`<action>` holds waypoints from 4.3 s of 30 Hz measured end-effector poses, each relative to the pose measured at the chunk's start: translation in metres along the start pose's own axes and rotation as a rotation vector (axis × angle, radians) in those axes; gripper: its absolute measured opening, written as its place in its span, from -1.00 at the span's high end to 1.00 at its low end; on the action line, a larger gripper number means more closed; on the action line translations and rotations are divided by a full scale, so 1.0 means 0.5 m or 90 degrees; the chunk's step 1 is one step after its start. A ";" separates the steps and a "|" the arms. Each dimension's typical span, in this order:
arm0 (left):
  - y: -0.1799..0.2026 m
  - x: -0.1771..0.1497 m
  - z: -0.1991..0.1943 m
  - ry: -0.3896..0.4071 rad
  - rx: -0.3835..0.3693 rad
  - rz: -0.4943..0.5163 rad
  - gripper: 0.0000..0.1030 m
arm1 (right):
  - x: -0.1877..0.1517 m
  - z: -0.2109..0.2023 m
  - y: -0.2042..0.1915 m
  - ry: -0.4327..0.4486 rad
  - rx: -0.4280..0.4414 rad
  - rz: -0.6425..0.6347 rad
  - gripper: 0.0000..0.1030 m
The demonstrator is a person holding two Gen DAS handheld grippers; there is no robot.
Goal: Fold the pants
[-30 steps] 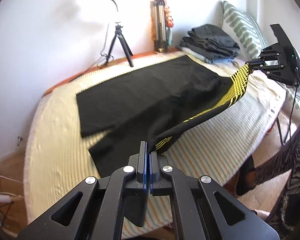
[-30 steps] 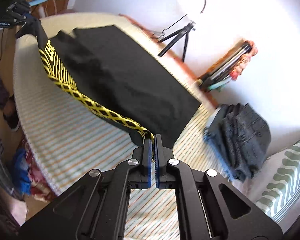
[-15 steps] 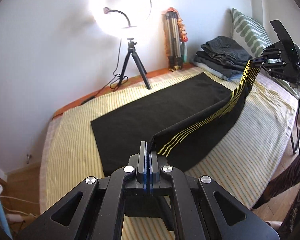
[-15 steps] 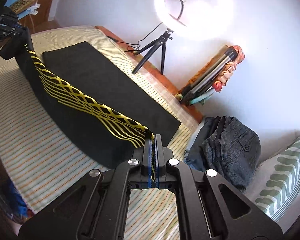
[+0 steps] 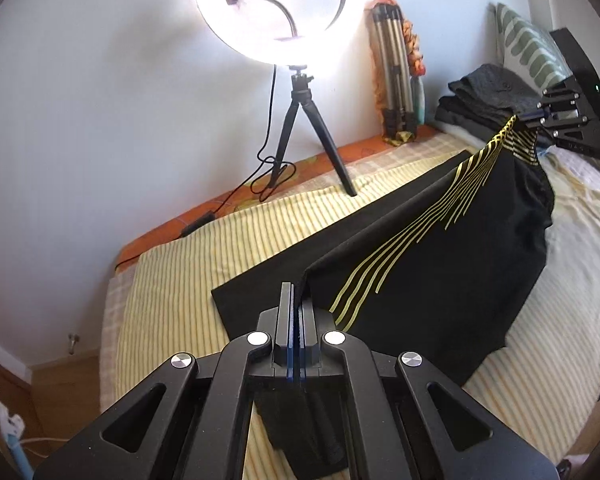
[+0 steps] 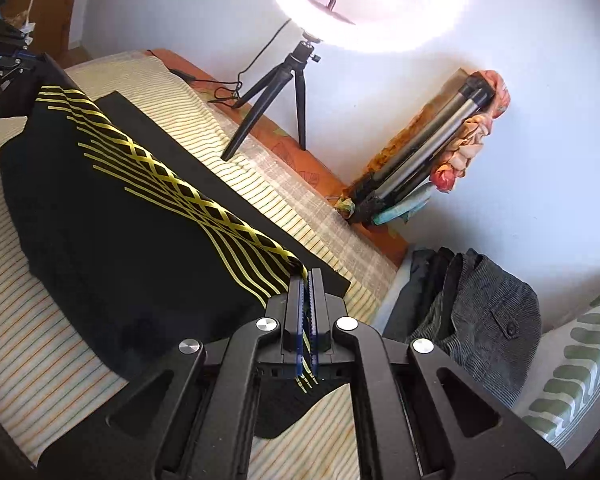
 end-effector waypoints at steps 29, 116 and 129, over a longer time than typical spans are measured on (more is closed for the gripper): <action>-0.049 -0.023 0.297 -0.125 -0.039 0.038 0.97 | -0.030 0.338 -0.008 -0.172 0.041 0.013 0.96; 0.390 -0.077 -0.008 -0.078 -0.348 -0.047 0.49 | -0.263 0.172 0.024 -0.192 0.220 0.747 0.65; 0.316 -0.022 0.099 -0.075 -0.184 0.001 0.49 | -0.261 0.160 0.044 -0.161 0.236 0.800 0.01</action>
Point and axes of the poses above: each gripper's, at about its wrist camera, not at the fingertips, and z roughly the way its jaws point, y to its right, x to its top, the point moved 10 cm from there along z, roughly the way its jaws point, and after that the axes turned 11 degrees about z, right-handed, at the moved point
